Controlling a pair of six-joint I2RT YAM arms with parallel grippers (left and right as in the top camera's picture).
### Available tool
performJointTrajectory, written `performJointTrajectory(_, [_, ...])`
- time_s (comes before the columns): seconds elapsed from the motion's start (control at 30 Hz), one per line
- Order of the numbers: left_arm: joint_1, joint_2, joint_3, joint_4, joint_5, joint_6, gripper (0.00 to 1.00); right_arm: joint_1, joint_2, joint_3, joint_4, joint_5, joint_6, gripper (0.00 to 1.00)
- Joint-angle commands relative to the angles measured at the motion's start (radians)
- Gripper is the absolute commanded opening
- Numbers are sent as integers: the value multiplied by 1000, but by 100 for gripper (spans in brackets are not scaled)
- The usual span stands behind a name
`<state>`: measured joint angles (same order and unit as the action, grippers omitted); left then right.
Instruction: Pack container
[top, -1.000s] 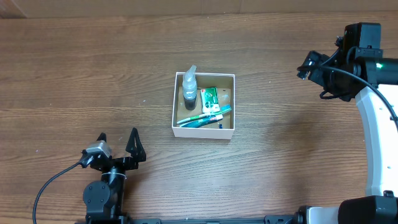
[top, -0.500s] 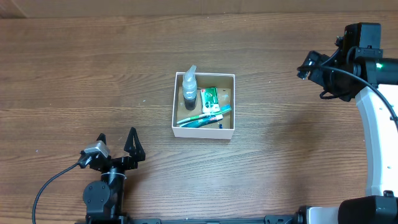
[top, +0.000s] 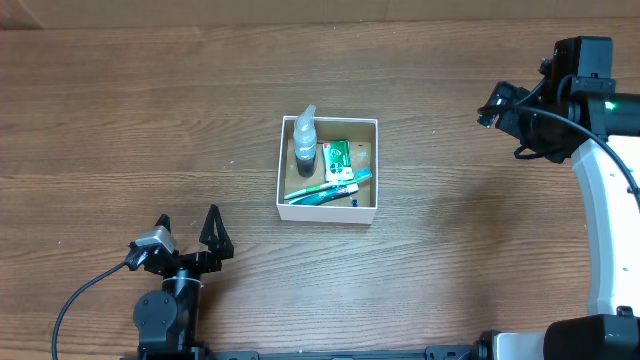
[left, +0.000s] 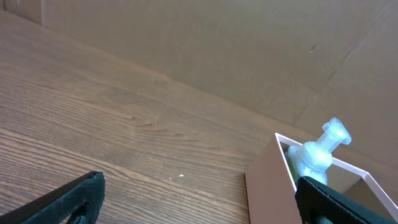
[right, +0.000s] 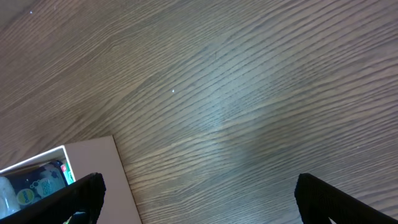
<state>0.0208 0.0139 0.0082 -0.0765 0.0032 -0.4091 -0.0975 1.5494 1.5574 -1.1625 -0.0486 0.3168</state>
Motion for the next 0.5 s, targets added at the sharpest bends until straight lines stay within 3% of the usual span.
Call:
performJointTrajectory(0.0, [8, -10, -3, -2, -6, 24, 100, -1, -5, 11, 5, -5, -3, 100])
performJointTrajectory(0.2, [8, -10, -3, -2, -6, 24, 100, -1, -54, 11, 5, -5, -3, 100])
performJointTrajectory(0.47, [8, -10, -3, -1, -6, 24, 100, 3, -350, 11, 4, -5, -3, 100])
